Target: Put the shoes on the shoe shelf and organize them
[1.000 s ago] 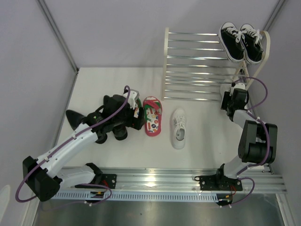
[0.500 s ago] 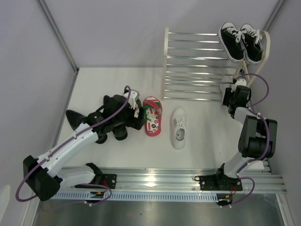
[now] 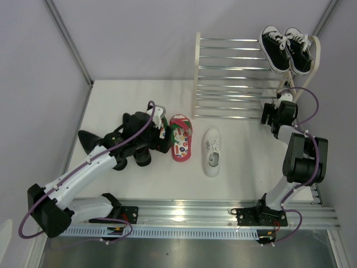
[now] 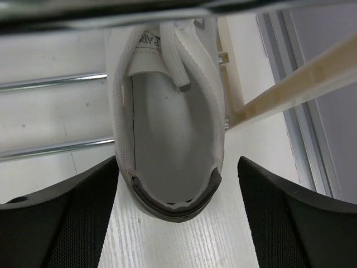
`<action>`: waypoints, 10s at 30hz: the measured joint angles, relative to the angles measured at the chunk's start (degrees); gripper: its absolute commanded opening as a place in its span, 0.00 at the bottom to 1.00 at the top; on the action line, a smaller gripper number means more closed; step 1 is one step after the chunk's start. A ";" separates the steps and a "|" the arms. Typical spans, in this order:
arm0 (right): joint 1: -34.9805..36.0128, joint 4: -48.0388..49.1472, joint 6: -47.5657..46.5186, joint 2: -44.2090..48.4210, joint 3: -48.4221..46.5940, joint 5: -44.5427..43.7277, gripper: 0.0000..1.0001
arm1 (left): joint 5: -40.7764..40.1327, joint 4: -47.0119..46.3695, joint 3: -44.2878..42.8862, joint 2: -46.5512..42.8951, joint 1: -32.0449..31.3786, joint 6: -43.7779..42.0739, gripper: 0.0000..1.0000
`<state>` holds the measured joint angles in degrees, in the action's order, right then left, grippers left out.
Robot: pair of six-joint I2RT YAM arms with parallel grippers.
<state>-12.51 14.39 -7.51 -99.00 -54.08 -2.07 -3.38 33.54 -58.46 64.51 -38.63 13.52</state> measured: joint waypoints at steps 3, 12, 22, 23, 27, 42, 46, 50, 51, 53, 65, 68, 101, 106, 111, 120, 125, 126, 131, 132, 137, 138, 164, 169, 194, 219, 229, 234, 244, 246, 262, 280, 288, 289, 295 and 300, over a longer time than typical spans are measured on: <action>-0.35 -1.05 0.02 0.02 -0.57 0.13 0.92 | 0.02 0.00 -0.07 0.00 -0.26 0.00 0.99; -0.39 -6.45 0.42 2.49 -0.31 0.59 0.80 | 0.02 0.02 -0.13 -0.02 -0.52 -0.02 0.99; -0.31 -8.96 0.59 1.09 -2.21 1.25 0.61 | -1.18 0.02 -0.13 -1.38 -0.55 0.00 0.99; -0.33 -9.31 0.59 0.87 -2.64 1.25 0.57 | -1.25 0.04 -0.13 -1.60 -0.52 0.00 0.99; -0.33 -10.03 0.24 0.11 -3.74 1.03 0.45 | -1.62 0.04 -0.13 -1.75 -0.55 0.00 0.99; -0.35 -7.85 0.50 -0.02 -3.17 0.83 0.24 | -1.66 0.02 -0.13 -0.92 -0.59 0.00 0.99; -0.33 -4.50 0.44 0.57 -1.07 0.76 0.17 | -1.66 0.04 -0.13 -0.63 -0.59 0.00 0.99; -0.33 -0.94 -0.02 0.79 0.92 0.79 0.13 | -1.66 0.02 -0.13 -0.28 -0.59 0.00 0.99; -0.33 0.00 -0.15 0.79 1.33 0.79 0.13 | -1.66 0.02 -0.13 -0.24 -0.59 0.00 1.00; -0.33 1.64 -0.33 0.79 2.05 0.79 0.12 | -1.66 0.02 -0.13 -0.24 -0.59 0.00 0.99; -0.33 11.04 -1.03 2.12 8.00 0.42 0.02 | -2.08 0.02 -0.13 -0.20 -0.61 0.00 0.99; -0.44 12.81 -1.25 2.71 9.25 0.28 0.03 | -2.08 0.02 -0.13 0.00 -0.63 0.02 0.99; -1.64 14.40 0.09 -1.49 5.70 1.05 0.83 | -2.29 0.07 -2.01 2.23 -1.11 -0.02 0.99; -1.81 10.40 0.50 4.39 6.69 1.18 0.97 | -2.29 0.07 -2.01 1.84 -1.29 -0.04 0.99; -1.75 4.48 1.62 15.74 8.96 1.22 0.99 | -2.25 0.04 -1.99 0.13 -1.77 -0.04 0.99; 11.98 -14.23 10.97 39.41 12.37 -1.49 0.99 | -1.81 -0.15 -0.66 -5.35 -2.62 -0.07 0.99; 32.00 -28.92 24.15 48.43 11.52 -6.56 0.98 | -0.70 -0.39 1.53 -8.92 -2.64 -0.04 0.99; 36.39 -31.56 27.23 49.53 11.52 -7.85 0.97 | -0.44 -0.50 2.23 -9.70 -2.67 0.00 0.99; 58.07 -42.42 40.65 44.72 10.67 -16.55 0.90 | 1.77 -1.22 6.45 -13.33 -2.78 1.22 0.99; 61.40 -44.78 43.23 42.07 9.90 -18.27 0.90 | 2.32 -1.27 7.13 -13.79 -2.78 1.60 0.99; 68.32 -54.97 53.02 30.71 8.20 -24.02 0.83 | 4.04 -1.29 8.72 -15.72 -2.86 2.58 0.99; 68.83 -56.39 54.27 30.21 8.17 -24.72 0.81 | 4.07 -1.29 8.83 -16.06 -2.86 2.60 0.99; 55.01 -43.04 50.80 29.73 12.87 -19.63 0.55 | 4.70 -1.73 7.65 -10.43 -6.80 4.26 0.99; 54.73 -41.33 48.83 26.47 12.98 -19.43 0.30 | 4.63 -1.77 7.23 -9.49 -7.56 4.70 0.99; 18.58 -39.01 25.90 43.28 8.20 -13.62 0.00 | 1.55 -3.89 4.57 -2.95 -10.97 3.48 0.99; 5.70 -25.79 14.45 20.11 3.56 1.25 0.00 | 0.24 -3.48 3.50 0.48 -10.97 1.44 0.99; 3.89 -19.98 13.88 9.20 -3.43 2.80 0.00 | -1.75 -3.43 2.25 2.86 -10.97 -0.33 0.99; 3.39 -17.35 13.92 4.98 -6.67 3.91 0.00 | -2.32 -4.15 1.97 3.52 -10.97 -0.59 0.99; 3.39 -14.86 13.88 -1.03 -11.63 5.03 0.00 | -2.43 -5.20 1.20 5.84 -10.97 -1.62 0.99; 3.39 -14.34 13.88 -2.43 -12.37 5.16 0.00 | -2.43 -5.25 0.74 6.49 -10.97 -1.64 0.99; 3.13 -12.63 13.92 -6.95 -17.46 5.81 0.00 | -2.40 -6.54 -3.17 11.93 -10.97 -2.08 0.99; 3.17 -10.03 15.65 -8.94 -17.05 2.03 0.01 | -2.51 -6.69 -3.26 12.20 -10.97 -2.10 0.99; 3.17 -8.46 17.38 -8.98 -17.07 1.36 0.65 | -2.51 -6.67 -3.26 12.17 -10.97 -2.08 0.99; 3.17 -8.52 17.62 -8.90 -17.07 1.55 0.69 | -2.51 -6.67 -3.26 12.17 -10.97 -2.08 0.99; 3.41 -10.54 17.88 -6.12 -17.00 4.02 0.85 | -2.49 -6.64 -3.26 11.65 -10.97 -2.05 0.99; 3.67 -12.55 17.33 -0.72 -16.06 6.10 0.98 | -2.47 -6.69 -3.08 10.45 -10.97 -2.01 0.99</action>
<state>-8.84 1.85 9.82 -99.72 -70.15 4.03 -5.85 26.85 -61.54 74.96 -49.60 11.51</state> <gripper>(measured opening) 0.930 0.993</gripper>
